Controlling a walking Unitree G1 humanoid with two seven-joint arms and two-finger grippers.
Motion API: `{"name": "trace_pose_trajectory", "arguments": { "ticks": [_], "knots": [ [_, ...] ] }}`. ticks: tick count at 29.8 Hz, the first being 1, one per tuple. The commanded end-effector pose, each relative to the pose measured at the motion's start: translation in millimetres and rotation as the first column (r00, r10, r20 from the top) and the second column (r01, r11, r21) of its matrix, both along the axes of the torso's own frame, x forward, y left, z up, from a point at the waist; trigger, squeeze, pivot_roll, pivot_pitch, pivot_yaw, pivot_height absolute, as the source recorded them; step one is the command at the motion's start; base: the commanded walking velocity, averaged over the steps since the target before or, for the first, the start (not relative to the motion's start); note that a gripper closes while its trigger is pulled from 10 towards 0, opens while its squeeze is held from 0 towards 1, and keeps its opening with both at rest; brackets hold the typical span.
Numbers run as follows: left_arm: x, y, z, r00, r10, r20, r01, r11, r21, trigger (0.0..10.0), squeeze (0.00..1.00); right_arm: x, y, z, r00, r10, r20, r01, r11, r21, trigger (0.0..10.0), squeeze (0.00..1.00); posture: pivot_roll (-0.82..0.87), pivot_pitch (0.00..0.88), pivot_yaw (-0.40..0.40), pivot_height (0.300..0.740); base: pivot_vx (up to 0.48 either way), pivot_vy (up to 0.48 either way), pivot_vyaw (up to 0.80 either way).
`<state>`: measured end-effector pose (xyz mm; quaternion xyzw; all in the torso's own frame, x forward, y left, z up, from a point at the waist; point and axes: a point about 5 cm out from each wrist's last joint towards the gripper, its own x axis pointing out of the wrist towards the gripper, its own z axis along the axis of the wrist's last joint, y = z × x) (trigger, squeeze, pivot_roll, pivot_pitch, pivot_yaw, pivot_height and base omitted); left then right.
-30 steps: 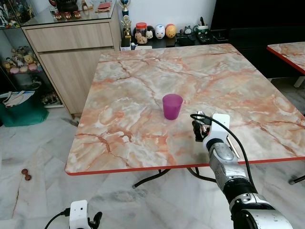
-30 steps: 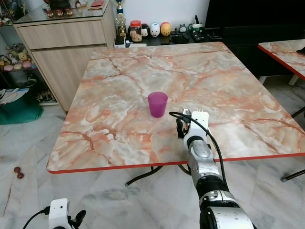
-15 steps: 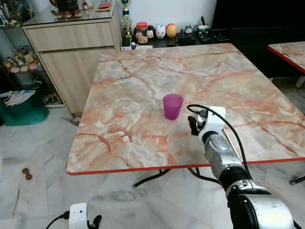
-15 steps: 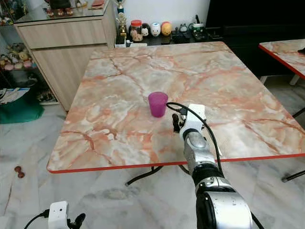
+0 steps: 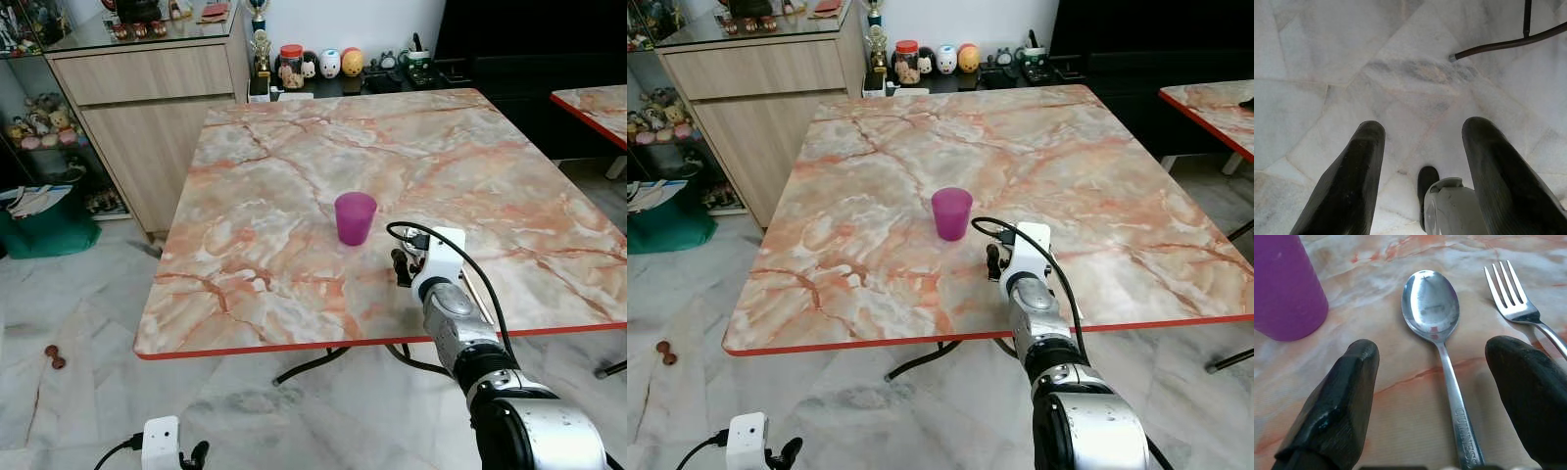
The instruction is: Setting the table
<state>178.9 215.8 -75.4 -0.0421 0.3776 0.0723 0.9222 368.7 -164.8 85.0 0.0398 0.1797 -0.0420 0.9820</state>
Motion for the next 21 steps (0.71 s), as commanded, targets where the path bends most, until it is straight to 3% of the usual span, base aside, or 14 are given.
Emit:
{"name": "trace_pose_trajectory", "arguments": {
  "ticks": [1, 14, 15, 16, 17, 18, 21],
  "knots": [
    [-2.4, 3.1, -0.3, 1.0, 0.008, 0.0, -0.008, 1.0, 0.011, 10.0, 0.0, -1.1, -0.6, -2.9, 1.0, -0.003, -0.024, 0.003, 1.0, -0.005, 10.0, 0.0, -0.06, 0.0, 0.04, 0.707, 0.0, 0.0, 0.0],
    [2.8, 1.7, 2.0, 1.0, -0.004, 0.015, 0.003, 1.0, 0.014, 10.0, 0.0, -5.8, 6.3, -12.8, 0.996, 0.044, -0.076, -0.044, 0.999, -0.005, 10.0, 0.0, -0.06, 0.0, 0.039, 0.707, 0.0, 0.0, 0.0],
    [3.0, 1.7, 2.2, 1.0, -0.003, 0.016, 0.003, 1.0, 0.014, 10.0, 0.0, -6.3, 6.3, -13.7, 0.996, 0.042, -0.079, -0.043, 0.999, -0.005, 4.6, 0.0, -0.05, 0.0, 0.038, 0.707, 0.0, 0.0, 0.0],
    [3.0, 1.7, 2.2, 1.0, -0.003, 0.016, 0.003, 1.0, 0.014, 10.0, 0.0, -6.3, 6.3, -13.7, 0.996, 0.042, -0.079, -0.043, 0.999, -0.005, 4.6, 0.0, -0.05, 0.0, 0.038, 0.707, 0.0, 0.0, 0.0],
    [3.1, 1.6, 2.2, 1.0, -0.004, 0.016, 0.003, 1.0, 0.015, 10.0, 0.0, -6.7, 6.3, -14.4, 0.996, 0.042, -0.081, -0.043, 0.999, -0.004, 2.7, 0.0, -0.05, 0.0, 0.038, 0.707, 0.0, 0.0, 0.0],
    [3.1, 1.5, 2.2, 1.0, -0.003, 0.016, 0.003, 1.0, 0.015, 10.0, 0.0, -7.2, 6.2, -15.3, 0.996, 0.043, -0.083, -0.043, 0.999, -0.004, 0.0, 0.0, -0.05, 0.0, 0.038, 0.707, 0.0, 0.0, 0.0],
    [3.1, 1.3, 2.1, 1.0, -0.003, 0.016, 0.002, 1.0, 0.014, 10.0, 0.0, -8.1, 6.2, -16.7, 0.995, 0.043, -0.088, -0.044, 0.999, -0.004, 0.0, 0.0, -0.05, 0.0, 0.038, 0.707, 0.0, 0.0, 0.0]
  ]
}}
